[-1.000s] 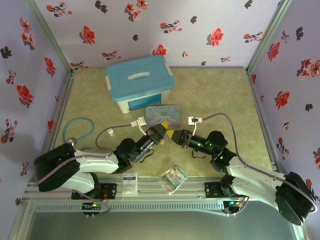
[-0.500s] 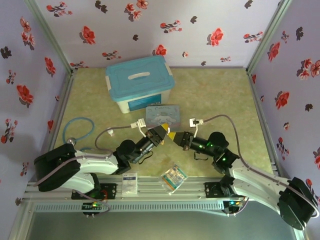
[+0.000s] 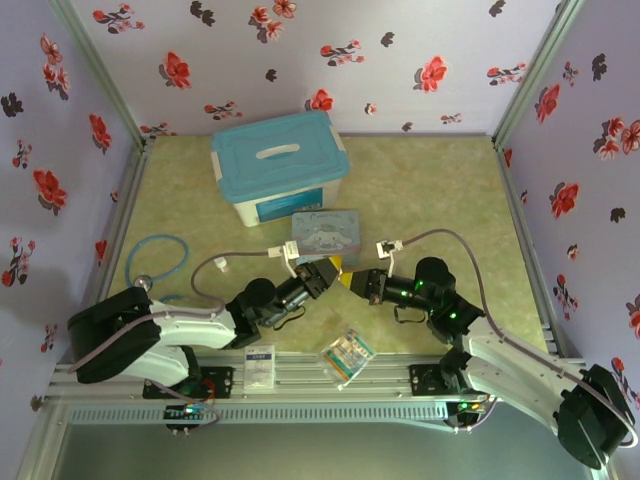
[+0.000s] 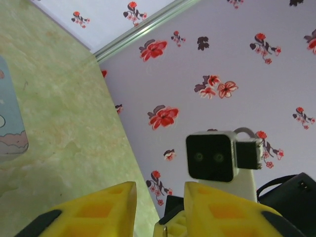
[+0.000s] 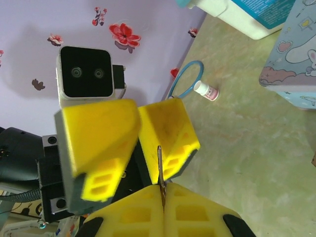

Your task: Unlock the padlock with the key

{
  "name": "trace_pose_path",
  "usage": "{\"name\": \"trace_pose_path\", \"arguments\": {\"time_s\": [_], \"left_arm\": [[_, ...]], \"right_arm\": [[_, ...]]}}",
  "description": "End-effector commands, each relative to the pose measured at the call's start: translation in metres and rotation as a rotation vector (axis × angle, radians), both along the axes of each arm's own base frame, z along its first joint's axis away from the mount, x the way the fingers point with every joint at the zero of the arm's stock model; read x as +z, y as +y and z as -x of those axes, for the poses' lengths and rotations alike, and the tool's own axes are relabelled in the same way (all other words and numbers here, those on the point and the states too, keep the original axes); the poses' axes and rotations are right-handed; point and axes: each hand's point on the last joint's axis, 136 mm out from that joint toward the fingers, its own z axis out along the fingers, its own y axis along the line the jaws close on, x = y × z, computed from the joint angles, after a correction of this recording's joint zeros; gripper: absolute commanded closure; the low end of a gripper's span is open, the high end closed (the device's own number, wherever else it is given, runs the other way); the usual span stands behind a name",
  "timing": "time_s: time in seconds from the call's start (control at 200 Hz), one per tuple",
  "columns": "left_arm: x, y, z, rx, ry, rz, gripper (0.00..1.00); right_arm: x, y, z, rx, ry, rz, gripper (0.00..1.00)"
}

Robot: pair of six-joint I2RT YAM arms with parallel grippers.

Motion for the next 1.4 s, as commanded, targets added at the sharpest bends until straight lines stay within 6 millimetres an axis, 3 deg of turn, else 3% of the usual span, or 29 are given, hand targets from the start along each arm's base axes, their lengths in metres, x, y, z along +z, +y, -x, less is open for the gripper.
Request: {"name": "trace_pose_path", "arguments": {"time_s": [0.0,0.11,0.245,0.385,0.46,0.505,0.535,0.615,0.675,0.815,1.015,1.18,1.395], "left_arm": [[0.003,-0.009,0.003,-0.041,-0.021,-0.053,0.70],[0.004,-0.011,0.007,-0.070,-0.047,-0.096,0.70],[0.008,-0.008,0.010,-0.083,-0.069,-0.132,0.80],[0.008,-0.013,0.016,-0.123,-0.081,-0.162,1.00],[0.010,-0.017,0.018,-0.156,-0.088,-0.160,1.00],[0.012,-0.018,0.019,-0.175,-0.091,-0.154,1.00],[0.014,-0.018,0.019,-0.179,-0.092,-0.152,1.00],[0.014,-0.014,0.016,-0.164,-0.087,-0.146,1.00],[0.017,-0.009,0.012,-0.140,-0.078,-0.131,1.00],[0.029,0.007,-0.002,-0.035,-0.058,-0.042,1.00],[0.058,0.027,-0.015,0.088,-0.083,0.086,1.00],[0.072,0.033,-0.017,0.120,-0.094,0.163,1.00],[0.075,0.035,-0.018,0.130,-0.089,0.216,1.00]], "right_arm": [[0.015,0.003,0.002,0.038,-0.039,-0.013,1.00],[0.016,0.004,0.002,0.058,-0.038,-0.011,1.00],[0.019,0.002,-0.001,0.055,-0.041,-0.015,1.00],[0.020,0.003,-0.002,0.071,-0.033,-0.013,1.00],[0.020,0.004,-0.003,0.071,-0.031,-0.013,1.00],[0.022,0.003,-0.003,0.072,-0.035,-0.015,0.87],[0.022,0.003,-0.003,0.070,-0.037,-0.016,0.72],[0.025,0.000,-0.003,0.057,-0.051,-0.022,0.61],[0.027,-0.003,-0.003,0.043,-0.056,-0.030,0.37],[0.033,-0.007,-0.010,-0.020,-0.041,-0.117,0.21],[0.066,-0.008,-0.017,-0.031,-0.032,-0.375,0.21],[0.075,-0.002,-0.017,-0.018,-0.048,-0.386,0.24],[0.085,0.010,-0.016,0.008,-0.071,-0.413,0.30]]}}
